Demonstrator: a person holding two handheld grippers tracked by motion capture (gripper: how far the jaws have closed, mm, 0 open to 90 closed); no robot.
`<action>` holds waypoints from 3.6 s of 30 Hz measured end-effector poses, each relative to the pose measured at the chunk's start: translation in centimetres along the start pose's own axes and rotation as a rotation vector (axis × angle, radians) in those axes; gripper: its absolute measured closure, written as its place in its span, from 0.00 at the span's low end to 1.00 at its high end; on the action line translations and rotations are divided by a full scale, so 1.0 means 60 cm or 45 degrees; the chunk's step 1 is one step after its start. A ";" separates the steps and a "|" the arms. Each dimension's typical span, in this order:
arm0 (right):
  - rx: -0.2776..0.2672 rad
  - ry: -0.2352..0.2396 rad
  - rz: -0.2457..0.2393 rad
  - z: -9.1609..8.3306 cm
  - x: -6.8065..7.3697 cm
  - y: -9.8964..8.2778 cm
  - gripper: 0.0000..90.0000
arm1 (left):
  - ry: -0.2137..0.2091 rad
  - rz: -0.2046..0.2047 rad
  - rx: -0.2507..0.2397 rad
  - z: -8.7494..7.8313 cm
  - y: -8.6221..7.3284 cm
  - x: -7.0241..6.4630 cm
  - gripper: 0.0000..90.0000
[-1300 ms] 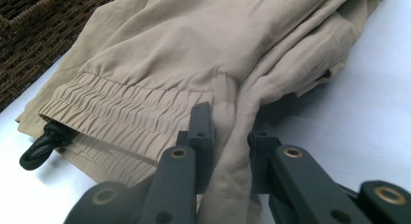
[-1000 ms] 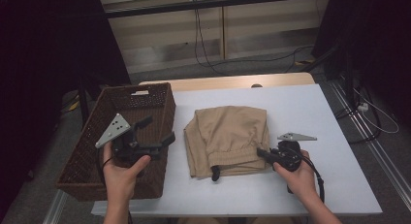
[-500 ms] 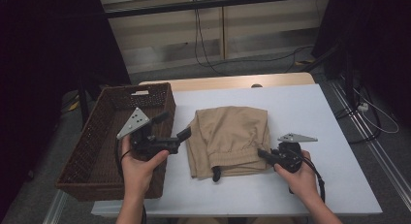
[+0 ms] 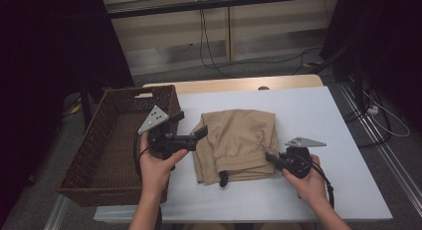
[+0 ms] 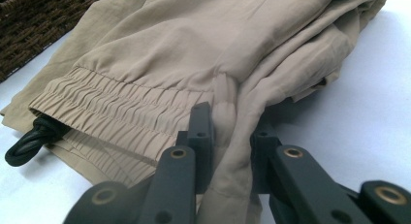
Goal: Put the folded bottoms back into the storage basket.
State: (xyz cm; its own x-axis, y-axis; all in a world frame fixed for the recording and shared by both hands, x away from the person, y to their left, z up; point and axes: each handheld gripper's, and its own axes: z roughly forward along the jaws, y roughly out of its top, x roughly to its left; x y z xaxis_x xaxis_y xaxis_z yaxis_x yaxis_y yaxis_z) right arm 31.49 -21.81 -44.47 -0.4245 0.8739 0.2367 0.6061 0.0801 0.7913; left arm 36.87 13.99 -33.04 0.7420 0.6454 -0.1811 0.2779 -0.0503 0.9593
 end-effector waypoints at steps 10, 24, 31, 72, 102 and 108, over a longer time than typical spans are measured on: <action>0.000 -0.014 -0.005 -0.008 -0.007 -0.002 0.86 | 0.026 -0.009 0.038 0.032 -0.014 -0.001 0.00; 0.013 -0.037 -0.033 -0.019 -0.011 -0.006 0.86 | 0.093 0.021 0.103 0.069 -0.029 0.006 0.01; 0.008 -0.050 -0.063 -0.021 -0.012 -0.006 0.86 | 0.132 0.006 0.128 0.089 -0.041 0.016 0.01; 0.002 -0.057 -0.099 -0.021 -0.010 -0.006 0.85 | 0.251 -0.138 0.327 0.196 -0.135 0.109 0.02; 0.008 -0.059 -0.119 -0.020 -0.009 -0.005 0.85 | 0.301 -0.109 0.545 0.246 -0.154 0.134 0.17; 0.007 -0.059 -0.120 -0.021 -0.008 -0.005 0.85 | 0.323 -0.086 0.560 0.248 -0.154 0.131 0.22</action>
State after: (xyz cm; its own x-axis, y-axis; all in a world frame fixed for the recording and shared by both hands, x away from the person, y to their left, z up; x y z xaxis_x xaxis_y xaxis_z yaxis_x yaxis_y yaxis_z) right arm 30.70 -22.88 -44.10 -0.4484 0.8836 0.1349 0.5684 0.1655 0.8059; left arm 49.22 8.16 -46.54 0.5572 0.8203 -0.1293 0.5913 -0.2825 0.7554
